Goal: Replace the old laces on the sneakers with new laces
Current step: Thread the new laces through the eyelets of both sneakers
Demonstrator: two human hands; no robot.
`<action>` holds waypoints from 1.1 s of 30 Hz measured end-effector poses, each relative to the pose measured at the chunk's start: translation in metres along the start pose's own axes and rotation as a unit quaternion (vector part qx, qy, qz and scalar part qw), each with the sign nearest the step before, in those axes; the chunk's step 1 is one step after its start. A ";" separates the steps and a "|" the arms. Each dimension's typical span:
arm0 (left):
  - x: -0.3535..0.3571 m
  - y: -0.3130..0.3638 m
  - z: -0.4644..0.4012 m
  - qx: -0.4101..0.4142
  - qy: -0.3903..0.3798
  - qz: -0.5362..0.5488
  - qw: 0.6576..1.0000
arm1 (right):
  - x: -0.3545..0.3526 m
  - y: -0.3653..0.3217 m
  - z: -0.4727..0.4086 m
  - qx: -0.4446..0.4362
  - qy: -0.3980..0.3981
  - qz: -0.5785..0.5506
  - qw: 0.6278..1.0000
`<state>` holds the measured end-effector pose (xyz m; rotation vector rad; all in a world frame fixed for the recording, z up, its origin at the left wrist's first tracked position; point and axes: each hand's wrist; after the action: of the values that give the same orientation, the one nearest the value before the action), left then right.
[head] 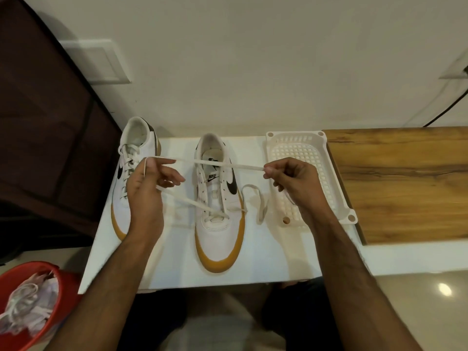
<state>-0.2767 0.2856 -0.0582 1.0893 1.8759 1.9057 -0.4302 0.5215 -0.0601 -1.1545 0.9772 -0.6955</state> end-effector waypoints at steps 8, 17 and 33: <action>-0.014 0.002 -0.006 -0.082 0.140 0.228 0.960 | -0.008 0.008 -0.002 0.075 0.068 -0.054 0.993; 0.013 -0.002 0.010 0.094 -0.201 -0.254 0.942 | 0.027 -0.008 0.008 -0.044 -0.119 0.016 0.992; 0.004 -0.002 0.004 0.131 -0.148 -0.282 0.939 | 0.015 -0.004 0.005 0.008 -0.034 -0.040 0.999</action>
<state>-0.2774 0.2911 -0.0592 0.7342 2.0138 1.1371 -0.4194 0.5093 -0.0594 -1.2002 0.8702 -0.7227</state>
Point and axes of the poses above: each hand's wrist, its own z-axis away from the middle knuckle, its own x-axis out of the palm, y = z × x, and after that the axes turned 10 degrees about z, right-handed
